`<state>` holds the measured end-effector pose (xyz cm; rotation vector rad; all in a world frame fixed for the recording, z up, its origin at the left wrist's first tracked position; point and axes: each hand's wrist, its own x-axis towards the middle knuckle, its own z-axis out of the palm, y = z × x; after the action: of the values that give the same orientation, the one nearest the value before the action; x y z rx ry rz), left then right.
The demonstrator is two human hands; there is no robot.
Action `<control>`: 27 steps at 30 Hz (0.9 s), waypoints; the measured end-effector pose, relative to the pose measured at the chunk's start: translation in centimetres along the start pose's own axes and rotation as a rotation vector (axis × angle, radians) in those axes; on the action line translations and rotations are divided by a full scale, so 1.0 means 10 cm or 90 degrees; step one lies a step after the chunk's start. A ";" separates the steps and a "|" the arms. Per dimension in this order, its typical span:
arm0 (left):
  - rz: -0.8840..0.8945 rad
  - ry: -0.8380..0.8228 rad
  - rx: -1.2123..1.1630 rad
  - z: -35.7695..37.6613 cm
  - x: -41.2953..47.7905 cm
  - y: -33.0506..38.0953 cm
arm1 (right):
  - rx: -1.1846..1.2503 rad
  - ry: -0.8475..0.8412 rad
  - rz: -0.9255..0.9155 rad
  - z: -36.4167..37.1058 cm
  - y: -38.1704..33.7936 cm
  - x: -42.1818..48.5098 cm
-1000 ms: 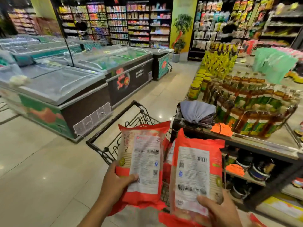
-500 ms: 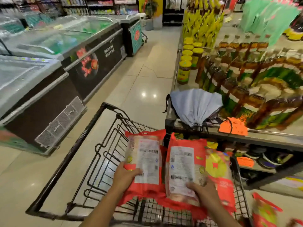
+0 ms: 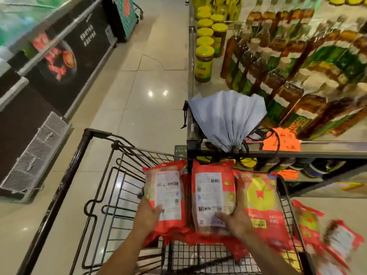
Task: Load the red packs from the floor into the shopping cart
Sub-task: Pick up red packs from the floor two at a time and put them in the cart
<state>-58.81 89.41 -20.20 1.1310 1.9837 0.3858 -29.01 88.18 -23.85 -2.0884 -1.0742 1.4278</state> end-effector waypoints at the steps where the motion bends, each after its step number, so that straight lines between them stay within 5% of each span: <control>1: 0.019 -0.005 0.034 -0.04 -0.02 0.00 | -0.071 0.023 -0.023 0.00 -0.08 -0.10; 7: 0.298 0.050 0.239 -0.56 -0.64 0.48 | -0.393 0.146 -0.201 -0.21 -0.80 -1.13; 12: 0.628 0.199 0.397 -0.89 -1.56 0.97 | -0.466 0.412 -0.343 -0.55 -1.03 -2.47; 17: 0.827 0.196 0.429 -0.86 -2.67 1.27 | -0.505 0.536 -0.253 -0.91 -0.73 -3.80; 27: 1.036 0.116 0.451 0.07 -4.63 1.70 | -0.464 0.693 -0.052 -1.80 0.72 -5.41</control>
<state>-35.56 60.56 12.31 3.0975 0.8291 0.5670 -20.12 43.78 11.52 -2.6368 -1.1879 -0.3255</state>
